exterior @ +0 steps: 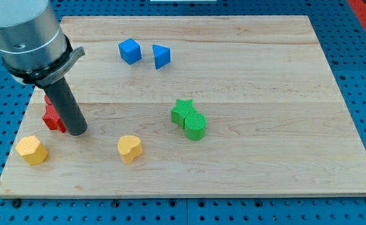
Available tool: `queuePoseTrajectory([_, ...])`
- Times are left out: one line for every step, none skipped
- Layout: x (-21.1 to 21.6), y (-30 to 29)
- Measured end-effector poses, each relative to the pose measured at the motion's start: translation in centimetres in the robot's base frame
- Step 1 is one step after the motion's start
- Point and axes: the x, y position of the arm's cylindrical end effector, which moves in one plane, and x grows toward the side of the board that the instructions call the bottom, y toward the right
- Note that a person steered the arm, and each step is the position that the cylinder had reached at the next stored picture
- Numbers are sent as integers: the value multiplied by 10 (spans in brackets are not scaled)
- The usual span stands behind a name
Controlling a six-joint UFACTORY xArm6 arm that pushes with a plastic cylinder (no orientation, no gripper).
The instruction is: Push the yellow heart closer to the yellow hexagon
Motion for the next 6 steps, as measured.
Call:
queuePoseTrajectory([-2, 90])
queuePoseTrajectory([23, 167])
queuePoseTrajectory([34, 113])
queuePoseTrajectory([16, 35])
queuePoseTrajectory([11, 58])
queuePoseTrajectory([24, 96])
